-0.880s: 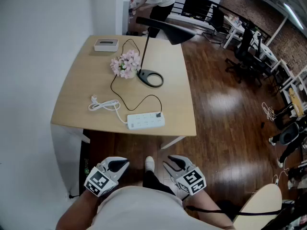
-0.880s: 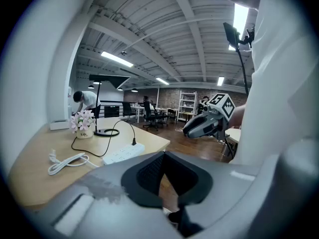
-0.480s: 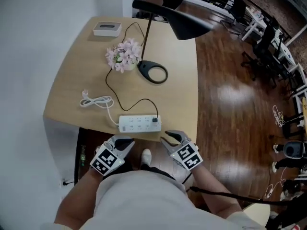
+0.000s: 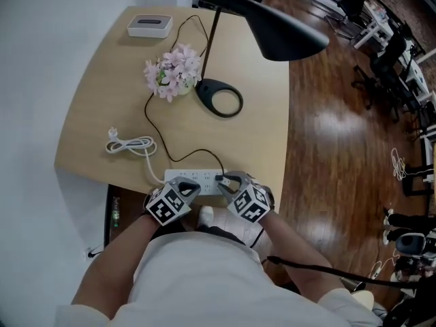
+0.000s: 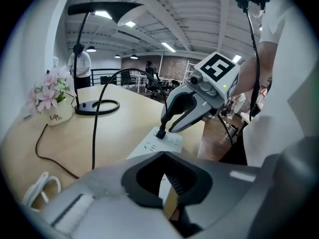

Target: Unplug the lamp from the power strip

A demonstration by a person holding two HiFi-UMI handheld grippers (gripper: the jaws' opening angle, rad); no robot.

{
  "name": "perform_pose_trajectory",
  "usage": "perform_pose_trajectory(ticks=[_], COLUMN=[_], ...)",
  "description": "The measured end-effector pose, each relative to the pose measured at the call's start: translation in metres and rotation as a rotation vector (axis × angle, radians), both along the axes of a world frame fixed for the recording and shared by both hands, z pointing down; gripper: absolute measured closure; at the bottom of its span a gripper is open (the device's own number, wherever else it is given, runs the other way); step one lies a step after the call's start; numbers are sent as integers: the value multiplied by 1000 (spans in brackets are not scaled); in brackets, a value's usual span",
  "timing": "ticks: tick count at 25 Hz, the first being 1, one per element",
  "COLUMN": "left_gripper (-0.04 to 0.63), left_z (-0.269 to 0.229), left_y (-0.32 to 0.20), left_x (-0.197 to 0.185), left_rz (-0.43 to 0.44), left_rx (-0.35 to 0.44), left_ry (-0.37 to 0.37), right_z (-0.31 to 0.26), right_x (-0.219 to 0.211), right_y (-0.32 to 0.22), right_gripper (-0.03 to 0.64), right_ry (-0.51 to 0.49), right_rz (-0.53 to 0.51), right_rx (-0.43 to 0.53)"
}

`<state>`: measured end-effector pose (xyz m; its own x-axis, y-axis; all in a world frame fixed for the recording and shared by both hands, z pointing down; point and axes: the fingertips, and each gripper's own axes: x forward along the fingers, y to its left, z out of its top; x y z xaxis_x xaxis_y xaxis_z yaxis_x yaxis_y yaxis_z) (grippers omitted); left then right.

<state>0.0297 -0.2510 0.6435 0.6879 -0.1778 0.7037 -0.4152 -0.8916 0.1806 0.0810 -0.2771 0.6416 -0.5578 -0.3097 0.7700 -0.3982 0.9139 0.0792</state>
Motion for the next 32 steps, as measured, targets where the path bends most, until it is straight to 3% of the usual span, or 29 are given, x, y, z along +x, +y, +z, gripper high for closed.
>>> perform_pose_trajectory(ticks=[9, 13, 17, 20, 23, 32], left_gripper=[594, 593, 594, 594, 594, 592], left_z=[30, 33, 33, 33, 33, 33], left_y=[-6, -6, -6, -5, -5, -5], left_x=[12, 12, 13, 13, 12, 13], left_rz=[109, 139, 172, 166, 158, 143], left_rx=[-32, -81, -52, -47, -59, -74], left_ry=[-102, -122, -158, -172, -168, -159], right_z=[8, 8, 5, -16, -26, 16], right_x=[-3, -3, -3, -8, -7, 21], right_y=[-6, -5, -5, -12, -28, -61], right_gripper=[546, 551, 554, 557, 556, 554], right_ry=[37, 50, 63, -12, -9, -8], right_rz=[-78, -100, -122, -92, -68, 68], right_rx=[-15, -19, 3, 32, 40, -79])
